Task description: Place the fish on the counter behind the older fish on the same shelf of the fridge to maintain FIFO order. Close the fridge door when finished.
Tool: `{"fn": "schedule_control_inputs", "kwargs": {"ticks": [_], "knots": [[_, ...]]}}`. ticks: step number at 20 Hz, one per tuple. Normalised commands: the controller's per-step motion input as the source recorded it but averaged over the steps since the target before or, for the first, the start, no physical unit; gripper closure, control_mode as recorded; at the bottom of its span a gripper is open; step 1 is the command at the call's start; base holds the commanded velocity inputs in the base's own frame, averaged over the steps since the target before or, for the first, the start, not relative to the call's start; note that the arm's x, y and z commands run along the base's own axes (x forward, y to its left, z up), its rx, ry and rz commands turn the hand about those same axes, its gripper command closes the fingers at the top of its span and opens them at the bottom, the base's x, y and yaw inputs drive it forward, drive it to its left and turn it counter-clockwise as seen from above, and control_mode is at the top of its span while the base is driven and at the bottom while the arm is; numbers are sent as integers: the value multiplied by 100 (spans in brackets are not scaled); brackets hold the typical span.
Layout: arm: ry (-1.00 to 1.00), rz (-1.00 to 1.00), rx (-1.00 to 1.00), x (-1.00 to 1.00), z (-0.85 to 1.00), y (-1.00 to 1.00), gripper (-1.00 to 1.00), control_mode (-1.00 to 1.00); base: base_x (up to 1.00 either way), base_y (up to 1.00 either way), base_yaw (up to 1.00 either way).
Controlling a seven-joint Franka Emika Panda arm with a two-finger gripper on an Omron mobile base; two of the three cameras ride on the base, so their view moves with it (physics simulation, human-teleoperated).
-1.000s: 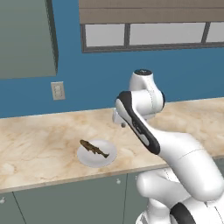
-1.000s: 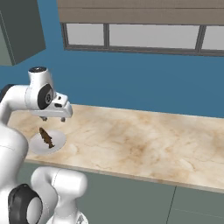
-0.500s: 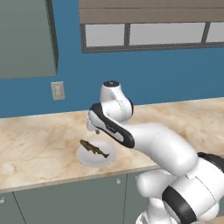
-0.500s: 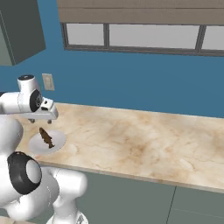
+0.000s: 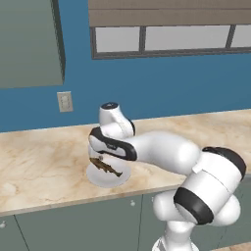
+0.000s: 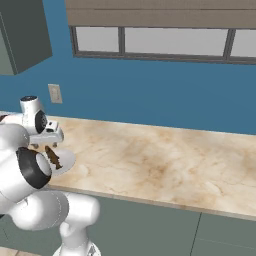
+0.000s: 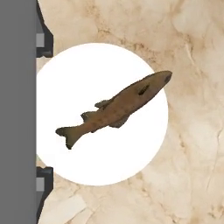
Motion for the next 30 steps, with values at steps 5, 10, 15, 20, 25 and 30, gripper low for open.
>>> {"fn": "schedule_control_inputs", "kwargs": {"ticks": [5, 10, 15, 20, 25, 30], "knots": [[6, 4, -6, 42, -60, 10, -100, -100, 0, 0, 0], [10, 5, -3, 39, -63, 3, -100, -100, 0, 0, 0], [9, 5, 0, 31, -47, 1, -100, -100, 0, 0, 0], [5, 6, 0, 37, -40, 6, -100, -100, 0, 0, 0], [2, 5, -3, 9, -42, 12, 100, -100, 0, 0, 0], [1, 0, -3, -7, -28, 2, 100, -100, 0, 0, 0]]}}
